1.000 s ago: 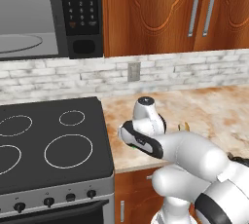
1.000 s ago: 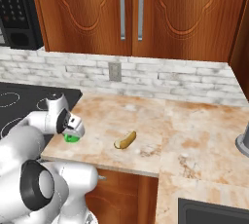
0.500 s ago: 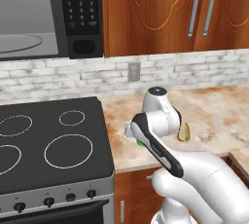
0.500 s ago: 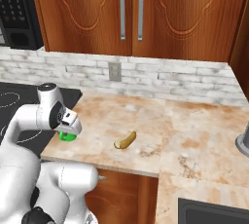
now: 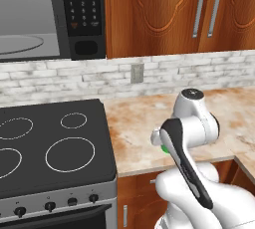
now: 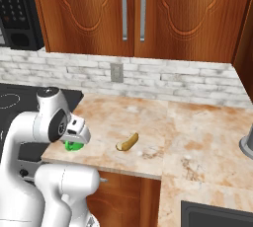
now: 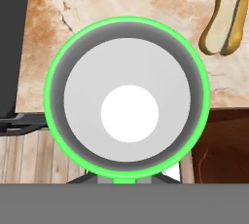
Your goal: Pick the mug from the counter and place it inside the microwave. Then close the microwave.
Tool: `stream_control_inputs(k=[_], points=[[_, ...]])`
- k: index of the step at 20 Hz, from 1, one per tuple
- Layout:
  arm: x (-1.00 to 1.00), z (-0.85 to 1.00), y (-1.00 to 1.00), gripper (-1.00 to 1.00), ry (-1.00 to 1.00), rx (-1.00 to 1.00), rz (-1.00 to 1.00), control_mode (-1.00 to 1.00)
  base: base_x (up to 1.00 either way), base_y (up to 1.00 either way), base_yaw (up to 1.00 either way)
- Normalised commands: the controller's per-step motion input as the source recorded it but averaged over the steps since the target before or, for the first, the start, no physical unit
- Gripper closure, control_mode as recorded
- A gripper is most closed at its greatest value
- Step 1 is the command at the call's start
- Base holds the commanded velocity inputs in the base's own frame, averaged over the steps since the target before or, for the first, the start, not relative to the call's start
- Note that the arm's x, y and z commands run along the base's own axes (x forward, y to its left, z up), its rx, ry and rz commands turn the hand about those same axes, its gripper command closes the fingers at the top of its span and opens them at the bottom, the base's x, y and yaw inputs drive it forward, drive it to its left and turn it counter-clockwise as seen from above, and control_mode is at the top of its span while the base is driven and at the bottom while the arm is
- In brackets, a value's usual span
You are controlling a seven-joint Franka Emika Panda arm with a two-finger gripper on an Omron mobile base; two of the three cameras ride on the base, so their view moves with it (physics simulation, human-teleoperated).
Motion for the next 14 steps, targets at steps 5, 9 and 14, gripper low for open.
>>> stream_control_inputs(k=[5,9,14], points=[[-0.53,0.43,-0.43,1.0,0.0,0.0,0.04,-1.0,0.0,0.0,0.0],[-0.5,0.32,-0.29,1.0,0.0,0.0,0.06,-1.0,0.0,0.0,0.0],[-0.44,0.26,-0.19,1.0,0.0,0.0,0.06,-1.0,0.0,0.0,0.0]])
